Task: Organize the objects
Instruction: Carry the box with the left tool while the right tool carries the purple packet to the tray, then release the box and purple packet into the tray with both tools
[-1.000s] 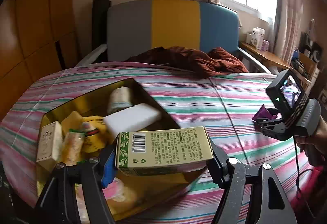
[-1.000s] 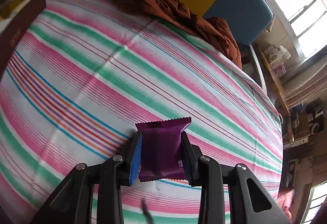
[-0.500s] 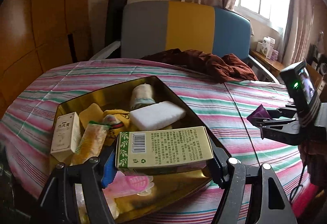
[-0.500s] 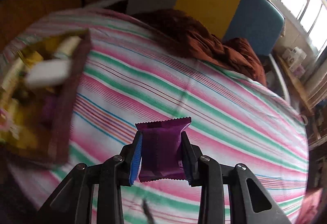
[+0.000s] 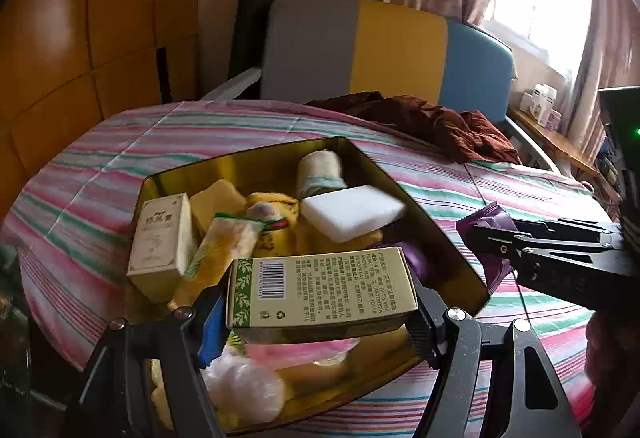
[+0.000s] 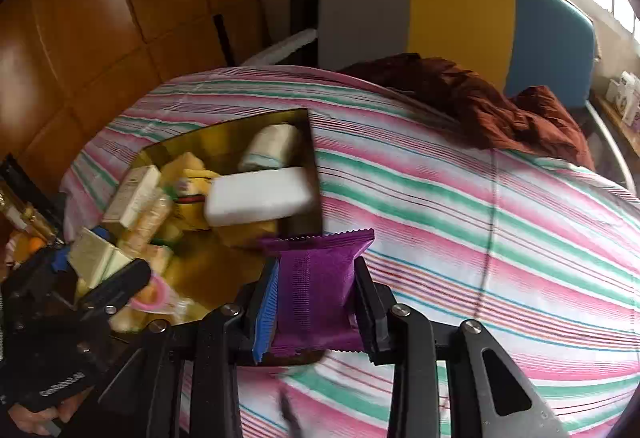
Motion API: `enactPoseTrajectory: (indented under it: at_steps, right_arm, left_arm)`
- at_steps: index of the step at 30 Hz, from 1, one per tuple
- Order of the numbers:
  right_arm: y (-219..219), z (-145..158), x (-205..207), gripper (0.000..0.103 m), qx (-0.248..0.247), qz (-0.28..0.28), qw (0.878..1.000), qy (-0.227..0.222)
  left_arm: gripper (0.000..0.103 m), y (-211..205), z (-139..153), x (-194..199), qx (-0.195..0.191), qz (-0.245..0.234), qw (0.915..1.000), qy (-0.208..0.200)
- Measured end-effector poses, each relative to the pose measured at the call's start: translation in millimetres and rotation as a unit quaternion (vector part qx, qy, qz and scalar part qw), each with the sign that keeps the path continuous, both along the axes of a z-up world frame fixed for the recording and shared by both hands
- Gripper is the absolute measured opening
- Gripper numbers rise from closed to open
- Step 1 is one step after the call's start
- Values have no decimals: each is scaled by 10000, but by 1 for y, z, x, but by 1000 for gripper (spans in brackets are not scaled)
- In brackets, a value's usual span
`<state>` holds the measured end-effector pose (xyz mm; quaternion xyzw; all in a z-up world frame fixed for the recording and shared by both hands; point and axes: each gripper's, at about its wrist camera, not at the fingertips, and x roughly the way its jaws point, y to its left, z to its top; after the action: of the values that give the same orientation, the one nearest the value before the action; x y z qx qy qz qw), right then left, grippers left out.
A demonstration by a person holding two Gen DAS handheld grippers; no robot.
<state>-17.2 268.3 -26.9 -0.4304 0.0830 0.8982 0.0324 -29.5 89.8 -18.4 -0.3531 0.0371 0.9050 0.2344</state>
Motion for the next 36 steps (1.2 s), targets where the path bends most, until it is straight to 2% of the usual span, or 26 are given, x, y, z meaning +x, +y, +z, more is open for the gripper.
enactPoseTrajectory:
  at_steps: [8, 13, 17, 19, 23, 26, 31, 36]
  right_arm:
    - [-18, -4, -11, 34, -416, 238, 9988, 34]
    - [-25, -12, -24, 37, -566, 447, 9974, -74]
    - [-33, -18, -31, 48, -625, 612, 9961, -129]
    - [-35, -18, -30, 48, -642, 665, 9957, -113]
    - [-34, -19, -26, 48, -645, 600, 9961, -101]
    - [-32, -17, -20, 49, -520, 417, 9978, -42]
    - [-37, -6, -10, 49, -45, 71, 9998, 174]
    - [-41, 1, 0, 49, 286, -141, 9990, 314]
  left_arm:
    - [73, -38, -1, -23, 431, 393, 9977, -339]
    - [73, -40, 9, -41, 677, 390, 9959, -446]
    - [76, -30, 10, -52, 731, 302, 9951, -590]
    - [91, -25, 11, -57, 716, 306, 9951, -602]
    - [91, -23, 12, -59, 619, 401, 9960, -495]
    - [91, -25, 13, -55, 387, 542, 9974, -274]
    - [101, -32, 14, -41, 100, 765, 9970, 62]
    - [102, -42, 17, -25, 41, 929, 9955, 154]
